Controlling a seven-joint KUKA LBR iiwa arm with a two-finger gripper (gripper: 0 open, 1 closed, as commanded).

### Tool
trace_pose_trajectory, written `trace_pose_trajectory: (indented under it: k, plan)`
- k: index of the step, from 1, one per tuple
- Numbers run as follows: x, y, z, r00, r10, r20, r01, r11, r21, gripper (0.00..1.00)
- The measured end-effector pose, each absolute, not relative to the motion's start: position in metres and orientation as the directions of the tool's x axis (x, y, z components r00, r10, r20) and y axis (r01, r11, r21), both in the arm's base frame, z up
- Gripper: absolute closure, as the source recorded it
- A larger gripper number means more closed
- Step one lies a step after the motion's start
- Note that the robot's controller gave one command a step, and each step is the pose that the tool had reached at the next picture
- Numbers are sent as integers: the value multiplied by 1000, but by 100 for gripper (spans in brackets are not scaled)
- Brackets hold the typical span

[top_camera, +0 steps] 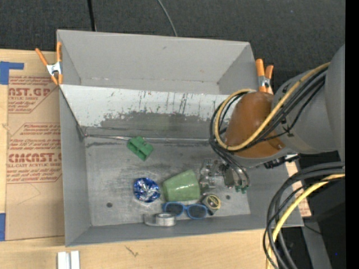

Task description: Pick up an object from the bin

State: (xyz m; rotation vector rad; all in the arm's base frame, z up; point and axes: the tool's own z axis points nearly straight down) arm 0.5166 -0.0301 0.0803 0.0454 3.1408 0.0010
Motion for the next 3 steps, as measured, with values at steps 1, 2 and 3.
trace_pose_trajectory:
  k: [1,2,3]
  plan:
    - [482,-17,169,-980,198,-4,198,980,2,100]
    - [533,-62,281,-996,87,-13,88,996,-2,100]
    - [511,-47,171,-999,33,8,33,999,1,100]
